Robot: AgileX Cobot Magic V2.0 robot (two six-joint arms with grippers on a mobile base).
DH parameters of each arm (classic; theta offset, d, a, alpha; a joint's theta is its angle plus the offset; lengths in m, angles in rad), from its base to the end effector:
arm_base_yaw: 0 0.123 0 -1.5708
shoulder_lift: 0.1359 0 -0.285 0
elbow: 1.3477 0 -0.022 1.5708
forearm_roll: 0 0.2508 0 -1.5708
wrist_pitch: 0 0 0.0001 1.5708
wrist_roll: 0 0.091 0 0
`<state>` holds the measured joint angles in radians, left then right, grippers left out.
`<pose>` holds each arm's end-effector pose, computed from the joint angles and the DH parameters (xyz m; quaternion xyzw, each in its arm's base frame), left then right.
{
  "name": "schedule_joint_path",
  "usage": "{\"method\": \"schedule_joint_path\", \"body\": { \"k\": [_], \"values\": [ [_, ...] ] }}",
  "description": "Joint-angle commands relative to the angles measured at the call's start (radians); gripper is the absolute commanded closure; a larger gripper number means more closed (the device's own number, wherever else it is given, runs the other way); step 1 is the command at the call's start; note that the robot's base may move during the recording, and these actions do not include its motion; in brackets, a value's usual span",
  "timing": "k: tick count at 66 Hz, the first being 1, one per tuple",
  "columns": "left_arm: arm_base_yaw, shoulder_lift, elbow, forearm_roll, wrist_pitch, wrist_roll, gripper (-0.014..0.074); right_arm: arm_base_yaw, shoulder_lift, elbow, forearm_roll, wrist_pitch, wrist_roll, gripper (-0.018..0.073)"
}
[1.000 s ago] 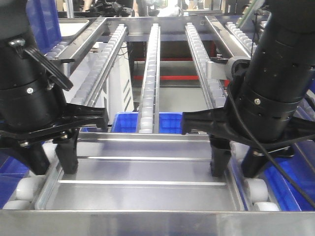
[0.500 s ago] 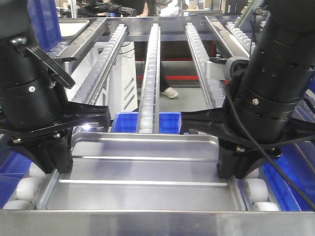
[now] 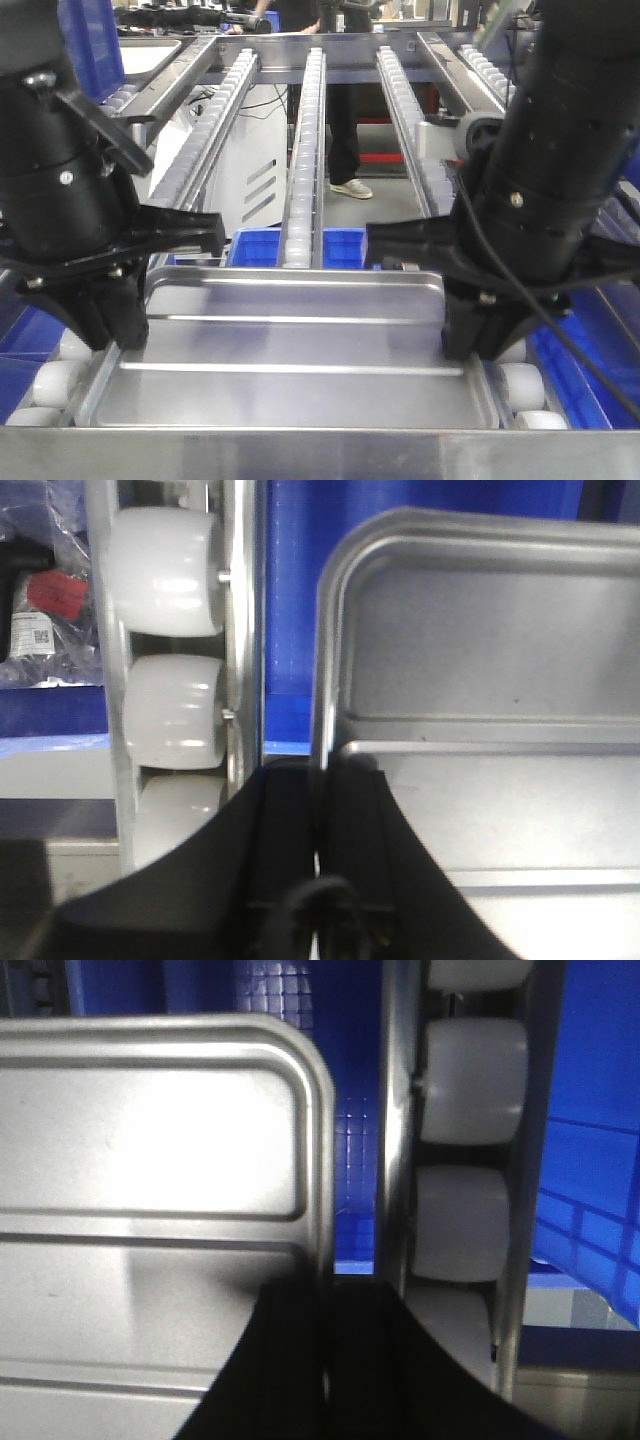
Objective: Grab silver tray and stack on right shelf
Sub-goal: 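Close both grippers on the opposite side rims of the silver tray, then lift the silver tray with both grippers and pull it toward the robot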
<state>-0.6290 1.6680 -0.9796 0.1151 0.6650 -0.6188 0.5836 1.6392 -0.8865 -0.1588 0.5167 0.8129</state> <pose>0.2565 -0.1786 0.1900 0.0444 0.9866 -0.0544 0.1474 0.2571 0.1613 0.1807 0.0522 0.9785 0.0841 0.1807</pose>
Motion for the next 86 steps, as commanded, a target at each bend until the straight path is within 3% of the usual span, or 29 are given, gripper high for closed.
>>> {"method": "schedule_joint_path", "body": {
  "k": [1,29,44,49,61,72,78,86],
  "values": [
    [-0.004,-0.059,-0.052,0.012,0.043,0.002,0.0694,-0.001,-0.07,-0.067,-0.013,0.05,-0.006,0.0497],
    [-0.008,-0.293,-0.064,0.006,0.202,-0.001,0.0694,0.036,-0.257,-0.116,-0.019,0.256,-0.003,0.0496],
    [-0.041,-0.401,-0.029,-0.007,0.287,-0.075,0.0694,0.118,-0.335,-0.076,-0.019,0.319,0.112,0.0496],
    [-0.083,-0.447,0.01,0.0,0.29,-0.107,0.0694,0.152,-0.357,-0.057,-0.019,0.341,0.134,0.0496],
    [-0.223,-0.543,0.113,0.077,0.358,-0.299,0.0694,0.27,-0.411,-0.026,-0.03,0.422,0.236,0.0496],
    [-0.378,-0.579,0.137,0.184,0.461,-0.476,0.0694,0.376,-0.432,-0.018,-0.118,0.53,0.383,0.0496],
    [-0.453,-0.579,0.137,0.213,0.485,-0.526,0.0694,0.436,-0.437,-0.018,-0.164,0.565,0.452,0.0496],
    [-0.497,-0.575,0.137,0.227,0.483,-0.573,0.0695,0.479,-0.449,-0.018,-0.178,0.569,0.492,0.0496]
  ]
}}
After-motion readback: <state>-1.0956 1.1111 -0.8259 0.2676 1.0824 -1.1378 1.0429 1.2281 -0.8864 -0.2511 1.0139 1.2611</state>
